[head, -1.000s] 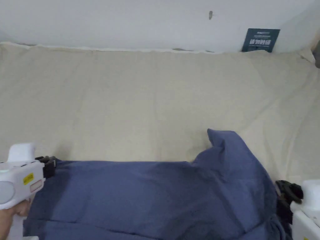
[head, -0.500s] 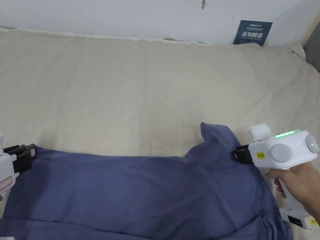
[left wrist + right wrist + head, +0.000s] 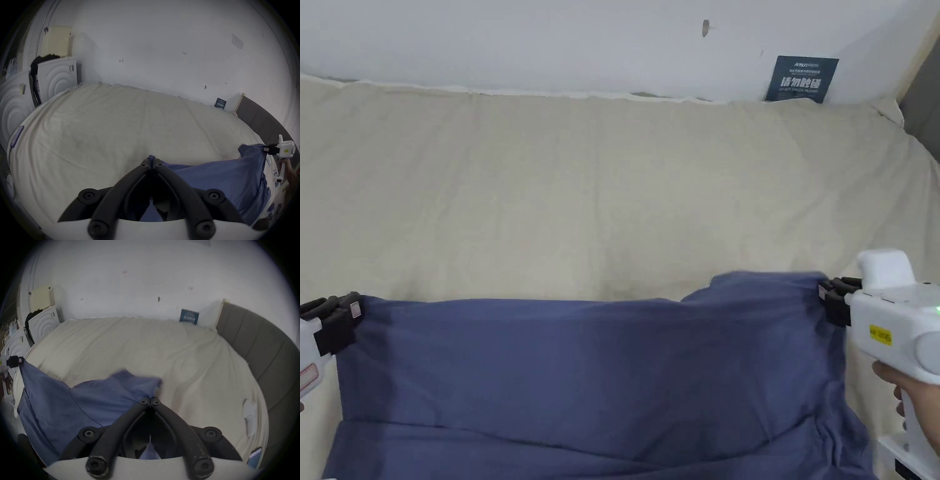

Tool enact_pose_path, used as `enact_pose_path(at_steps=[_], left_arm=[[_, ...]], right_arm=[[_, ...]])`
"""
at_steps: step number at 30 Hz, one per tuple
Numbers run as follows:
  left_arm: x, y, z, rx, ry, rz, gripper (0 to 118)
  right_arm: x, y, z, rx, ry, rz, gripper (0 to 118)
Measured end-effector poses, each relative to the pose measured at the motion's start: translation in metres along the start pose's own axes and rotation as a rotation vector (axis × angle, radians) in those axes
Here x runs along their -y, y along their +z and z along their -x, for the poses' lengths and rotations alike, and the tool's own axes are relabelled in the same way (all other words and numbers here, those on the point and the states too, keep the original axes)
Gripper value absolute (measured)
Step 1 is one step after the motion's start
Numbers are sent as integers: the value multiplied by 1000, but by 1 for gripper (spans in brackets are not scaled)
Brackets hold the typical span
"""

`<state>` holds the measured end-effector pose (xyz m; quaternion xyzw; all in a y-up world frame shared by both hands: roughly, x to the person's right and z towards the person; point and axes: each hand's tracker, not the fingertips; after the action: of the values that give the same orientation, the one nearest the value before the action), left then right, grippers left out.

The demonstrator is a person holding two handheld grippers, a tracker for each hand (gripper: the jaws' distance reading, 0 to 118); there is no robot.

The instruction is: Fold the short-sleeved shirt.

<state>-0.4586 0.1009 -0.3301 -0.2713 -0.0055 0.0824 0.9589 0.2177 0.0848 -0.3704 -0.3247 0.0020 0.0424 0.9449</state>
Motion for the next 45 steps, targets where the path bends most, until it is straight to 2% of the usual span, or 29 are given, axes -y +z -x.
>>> enact_pose_path(at_steps=[3, 6, 11, 16, 18, 21, 24, 27, 28, 29, 30, 31, 33, 34, 36, 38, 39, 40, 41, 42, 43, 44, 45], left_arm=[[7, 37, 2, 17, 45, -80, 0], [21, 71, 5, 43, 117, -110, 0], [58, 129, 7, -32, 66, -104, 0], [110, 163, 23, -4, 159, -73, 0], [127, 169, 26, -14, 170, -37, 0], [151, 156, 36, -32, 137, 21, 0], [170, 147, 32, -43, 119, 51, 0], [178, 149, 17, -123, 48, 73, 2], [182, 149, 17, -124, 47, 66, 14], [182, 151, 18, -136, 56, 76, 41], [184, 152, 24, -122, 89, 94, 81], [187, 159, 26, -99, 140, 114, 118], [202, 174, 28, -132, 205, -17, 116], [200, 178, 30, -142, 232, 24, 118], [200, 198, 35, -134, 260, -45, 118], [196, 204, 29, -181, 238, -58, 117], [190, 217, 27, -162, 222, -64, 109], [190, 217, 24, -151, 195, -94, 79], [188, 217, 20, -161, 159, -121, 43], [183, 218, 13, -192, 106, -108, 4], [178, 220, 9, -200, 64, -108, 0], [179, 216, 6, -202, 45, -129, 0], [179, 209, 9, -157, 72, -94, 0]], right_arm=[[6, 45, 1, -9, -43, -49, 0], [22, 87, -4, -17, -121, -92, 0], [70, 148, -5, -46, -169, -120, 0], [147, 168, -7, -55, -242, -33, 0], [173, 162, -6, -27, -276, 17, 0], [202, 147, 0, -13, -275, 65, 0], [216, 134, 11, 14, -230, 121, 0], [215, 128, 22, 92, -203, 148, 0], [212, 132, 28, 128, -193, 127, 14], [208, 137, 33, 188, -182, 109, 42], [204, 143, 38, 247, -175, 81, 79], [200, 150, 42, 294, -181, 41, 109], [190, 178, 56, 358, -195, -107, 112], [186, 187, 62, 341, -178, -154, 112], [176, 200, 77, 292, -111, -165, 112], [165, 209, 91, 171, -37, -134, 112], [161, 213, 101, 143, -12, -150, 111], [157, 222, 113, 132, -5, -179, 108], [155, 225, 120, 104, -8, -196, 95], [153, 228, 127, 63, -16, -221, 66], [152, 228, 132, 55, -26, -235, 9], [151, 226, 136, 53, -26, -234, 0], [150, 224, 142, 62, -25, -236, 0]])
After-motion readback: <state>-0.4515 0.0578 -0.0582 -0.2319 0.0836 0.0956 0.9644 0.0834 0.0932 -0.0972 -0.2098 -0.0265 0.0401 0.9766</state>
